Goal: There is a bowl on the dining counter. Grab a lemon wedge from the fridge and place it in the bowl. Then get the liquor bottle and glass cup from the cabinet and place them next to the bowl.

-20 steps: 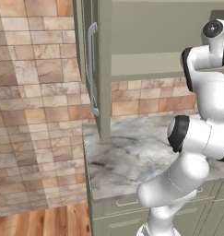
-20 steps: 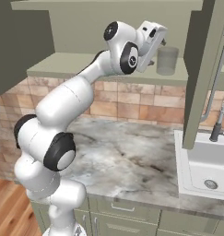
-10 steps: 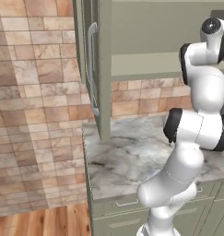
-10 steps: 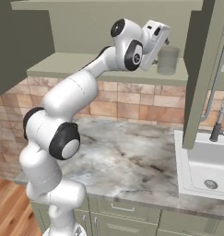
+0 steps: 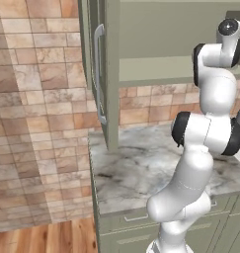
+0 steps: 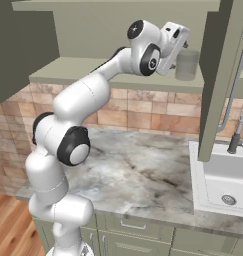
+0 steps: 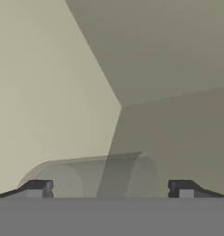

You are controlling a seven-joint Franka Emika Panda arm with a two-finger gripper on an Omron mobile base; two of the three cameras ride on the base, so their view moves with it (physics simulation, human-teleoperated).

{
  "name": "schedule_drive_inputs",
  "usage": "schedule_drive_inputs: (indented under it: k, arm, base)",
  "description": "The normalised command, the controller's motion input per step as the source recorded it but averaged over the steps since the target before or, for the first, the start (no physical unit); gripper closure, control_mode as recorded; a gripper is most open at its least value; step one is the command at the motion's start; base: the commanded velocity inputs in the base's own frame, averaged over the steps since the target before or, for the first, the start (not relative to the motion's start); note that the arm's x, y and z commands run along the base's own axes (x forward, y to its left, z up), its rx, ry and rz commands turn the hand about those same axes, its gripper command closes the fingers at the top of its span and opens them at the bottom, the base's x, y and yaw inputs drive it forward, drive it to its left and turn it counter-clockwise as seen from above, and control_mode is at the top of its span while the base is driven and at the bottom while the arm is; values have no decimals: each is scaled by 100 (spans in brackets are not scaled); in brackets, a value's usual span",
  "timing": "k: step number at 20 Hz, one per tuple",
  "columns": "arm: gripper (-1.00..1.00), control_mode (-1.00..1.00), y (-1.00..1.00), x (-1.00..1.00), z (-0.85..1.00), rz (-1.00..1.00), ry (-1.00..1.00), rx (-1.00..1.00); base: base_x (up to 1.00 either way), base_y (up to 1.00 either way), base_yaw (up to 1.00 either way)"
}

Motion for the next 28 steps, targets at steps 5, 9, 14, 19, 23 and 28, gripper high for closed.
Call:
schedule_drive_inputs:
  k: [5,9,14,19,23,28]
  arm:
    - [-100,-100,-10,3,-13,2,0,0]
    - [-100,-100,0,0,-15,0,0,0]
    - [-100,-100,0,0,-10,0,0,0]
    - [-100,-100,0,1,-12,0,6,-2]
    - [-100,-100,-1,0,-16,0,8,-1]
    - [-100,-100,-2,0,-17,0,5,0]
  base:
    - [0,0,0]
    - [0,0,0]
    - [0,0,0]
    - [0,0,0]
    - [0,0,0]
    - [0,0,0]
